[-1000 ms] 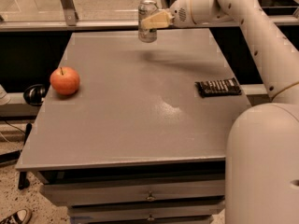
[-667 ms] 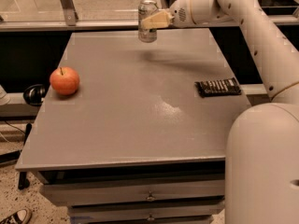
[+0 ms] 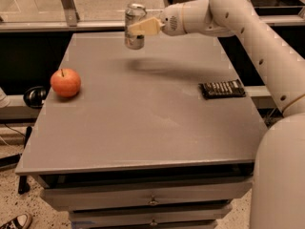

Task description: Move 7up can near apple

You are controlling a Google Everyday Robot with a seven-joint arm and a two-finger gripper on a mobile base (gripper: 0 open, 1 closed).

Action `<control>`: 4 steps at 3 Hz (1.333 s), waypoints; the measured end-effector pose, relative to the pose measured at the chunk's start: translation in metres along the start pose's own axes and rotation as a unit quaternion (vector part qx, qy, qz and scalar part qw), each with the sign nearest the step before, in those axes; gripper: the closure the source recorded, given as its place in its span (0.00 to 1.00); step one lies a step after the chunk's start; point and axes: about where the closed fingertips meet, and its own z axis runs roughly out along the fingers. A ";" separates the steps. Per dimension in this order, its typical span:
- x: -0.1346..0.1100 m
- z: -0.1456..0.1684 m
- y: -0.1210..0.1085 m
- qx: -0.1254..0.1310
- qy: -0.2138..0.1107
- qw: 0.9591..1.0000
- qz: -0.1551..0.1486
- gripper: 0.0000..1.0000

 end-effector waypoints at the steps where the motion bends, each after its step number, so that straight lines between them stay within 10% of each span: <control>1: 0.008 0.025 0.050 -0.044 0.016 0.998 -0.033 1.00; 4: 0.042 0.078 0.118 -0.114 0.038 0.989 -0.090 1.00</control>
Offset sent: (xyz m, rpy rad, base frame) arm -0.0970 0.1000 -0.0371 -0.1245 -0.0727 0.2846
